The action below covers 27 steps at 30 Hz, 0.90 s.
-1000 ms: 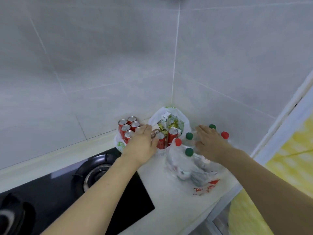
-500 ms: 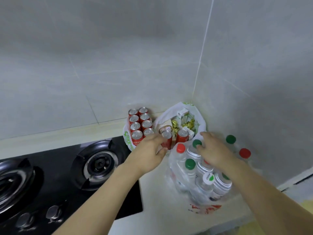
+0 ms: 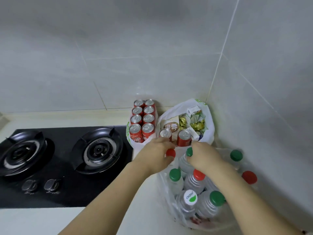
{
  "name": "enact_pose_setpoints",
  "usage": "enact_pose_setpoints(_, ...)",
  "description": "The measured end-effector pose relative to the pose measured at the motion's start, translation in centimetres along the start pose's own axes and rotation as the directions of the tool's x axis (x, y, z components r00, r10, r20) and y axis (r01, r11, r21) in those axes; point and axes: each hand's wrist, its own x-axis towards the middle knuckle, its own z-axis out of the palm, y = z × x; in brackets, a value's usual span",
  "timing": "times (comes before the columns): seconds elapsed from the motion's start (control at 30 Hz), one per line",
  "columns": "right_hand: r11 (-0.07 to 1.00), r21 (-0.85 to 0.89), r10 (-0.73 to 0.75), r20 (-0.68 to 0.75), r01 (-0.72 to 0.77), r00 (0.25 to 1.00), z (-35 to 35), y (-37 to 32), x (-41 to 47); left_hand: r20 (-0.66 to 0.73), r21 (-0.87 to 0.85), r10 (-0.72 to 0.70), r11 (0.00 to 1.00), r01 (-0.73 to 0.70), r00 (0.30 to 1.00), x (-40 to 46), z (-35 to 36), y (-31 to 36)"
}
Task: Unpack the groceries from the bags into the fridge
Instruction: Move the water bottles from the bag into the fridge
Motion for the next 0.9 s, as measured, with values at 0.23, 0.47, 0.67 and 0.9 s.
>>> enact_pose_setpoints(0.23,0.999,-0.018,-0.043,-0.033,0.042,0.999,1.4,0.7,1.6,0.047,0.096,-0.086,0.992,0.081,0.995,0.6,1.5,-0.7)
enact_pose_setpoints(0.47,0.995,0.074,-0.063,-0.144,0.074,0.988,1.7,1.1,1.5,-0.003,-0.005,-0.106,0.994,0.106,0.994,0.7,2.2,-1.0)
enact_pose_setpoints(0.67,0.968,0.233,-0.04,-0.238,0.097,0.97,-0.4,0.9,0.3,-0.13,-0.233,-0.149,0.965,0.116,0.98,-0.4,-0.1,0.1)
enact_pose_setpoints(0.9,0.847,0.433,-0.076,-0.475,0.308,0.877,-8.4,-1.7,-1.6,-0.279,-0.598,-0.236,0.801,0.024,0.931,-2.3,-7.6,3.2)
